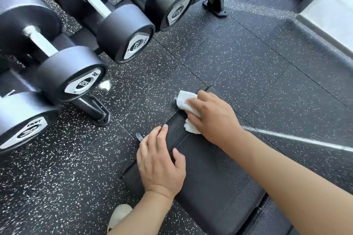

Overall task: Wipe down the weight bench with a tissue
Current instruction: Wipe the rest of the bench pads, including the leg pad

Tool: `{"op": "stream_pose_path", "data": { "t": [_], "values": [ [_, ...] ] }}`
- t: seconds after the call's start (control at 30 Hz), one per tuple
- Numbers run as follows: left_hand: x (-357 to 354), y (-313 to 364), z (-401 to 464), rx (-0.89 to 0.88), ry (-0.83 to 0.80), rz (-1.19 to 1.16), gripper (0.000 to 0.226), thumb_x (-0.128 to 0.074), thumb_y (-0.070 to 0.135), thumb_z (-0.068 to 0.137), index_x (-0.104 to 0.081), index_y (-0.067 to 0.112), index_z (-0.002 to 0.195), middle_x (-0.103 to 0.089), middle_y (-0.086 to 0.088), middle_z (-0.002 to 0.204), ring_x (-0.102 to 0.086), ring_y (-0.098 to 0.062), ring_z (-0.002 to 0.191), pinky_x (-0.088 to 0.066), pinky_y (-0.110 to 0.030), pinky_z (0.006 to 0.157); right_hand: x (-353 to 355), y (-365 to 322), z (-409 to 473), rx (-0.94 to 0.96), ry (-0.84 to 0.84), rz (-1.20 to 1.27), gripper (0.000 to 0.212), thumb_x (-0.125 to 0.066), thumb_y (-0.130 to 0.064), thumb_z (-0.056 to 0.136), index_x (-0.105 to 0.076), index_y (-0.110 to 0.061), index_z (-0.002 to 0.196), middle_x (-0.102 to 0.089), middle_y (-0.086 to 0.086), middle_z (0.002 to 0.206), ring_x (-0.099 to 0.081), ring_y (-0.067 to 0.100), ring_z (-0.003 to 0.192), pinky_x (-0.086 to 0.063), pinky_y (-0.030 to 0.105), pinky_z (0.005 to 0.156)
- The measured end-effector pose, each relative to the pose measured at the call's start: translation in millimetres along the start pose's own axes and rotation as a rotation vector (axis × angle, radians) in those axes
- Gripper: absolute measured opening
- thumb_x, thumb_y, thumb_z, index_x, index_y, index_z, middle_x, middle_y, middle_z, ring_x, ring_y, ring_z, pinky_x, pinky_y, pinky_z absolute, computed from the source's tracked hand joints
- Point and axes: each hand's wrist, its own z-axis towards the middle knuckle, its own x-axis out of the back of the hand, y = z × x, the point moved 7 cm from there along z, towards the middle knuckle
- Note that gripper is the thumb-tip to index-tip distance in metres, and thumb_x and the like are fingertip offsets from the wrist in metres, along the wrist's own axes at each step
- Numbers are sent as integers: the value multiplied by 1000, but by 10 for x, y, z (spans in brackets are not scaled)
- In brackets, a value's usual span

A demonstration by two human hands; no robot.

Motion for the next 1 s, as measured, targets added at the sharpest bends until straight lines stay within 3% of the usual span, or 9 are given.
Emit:
{"op": "stream_pose_path", "data": {
  "t": [0.13,0.27,0.43,0.6,0.77,0.9,1.0],
  "values": [
    [5,1,-15,-6,3,2,67,-53,34,82,-48,20,148,-48,3,150,-49,-28,128,-43,-49,102,101,290,-255,-147,102,71,17,-66,-35,93,-69,-25,107,-49,-2,88,-55,26,82,-46,37,63],
    [-4,-6,-8,3,-5,10,67,-53,34,81,-49,21,147,-49,4,149,-50,-28,126,-45,-49,99,47,232,-72,-344,213,26,18,-60,-35,95,-65,-18,92,-48,0,88,-52,25,79,-41,36,61],
    [24,16,-8,41,-15,0,65,-51,34,79,-47,20,143,-50,3,145,-49,-28,125,-45,-48,100,-149,-578,223,-42,145,-34,22,-65,-32,92,-65,-14,79,-54,6,84,-54,30,77,-28,36,62],
    [55,29,-10,35,6,-18,67,-53,32,78,-49,15,143,-52,2,146,-50,-29,126,-44,-48,101,-92,-383,27,45,38,19,22,-61,-33,96,-67,-13,89,-52,6,88,-53,30,82,-39,40,63],
    [29,1,-6,12,33,-29,68,-56,31,78,-49,13,144,-52,0,146,-52,-31,125,-44,-50,102,146,221,-201,-115,127,11,17,-70,-32,94,-72,-19,105,-52,4,89,-55,30,79,-43,36,61],
    [33,-5,-6,21,10,-54,68,-57,32,78,-50,13,142,-53,-1,143,-50,-29,126,-41,-47,106,48,197,44,-306,160,-43,23,-58,-38,99,-67,-17,93,-49,0,87,-55,25,81,-40,35,62],
    [76,-34,60,49,-12,-82,61,-57,35,77,-54,17,135,-56,1,126,-51,-26,116,-44,-43,99,-62,-174,295,-210,114,-107,35,-54,-44,101,-66,-15,83,-55,4,87,-56,29,84,-44,39,66]
  ]
}}
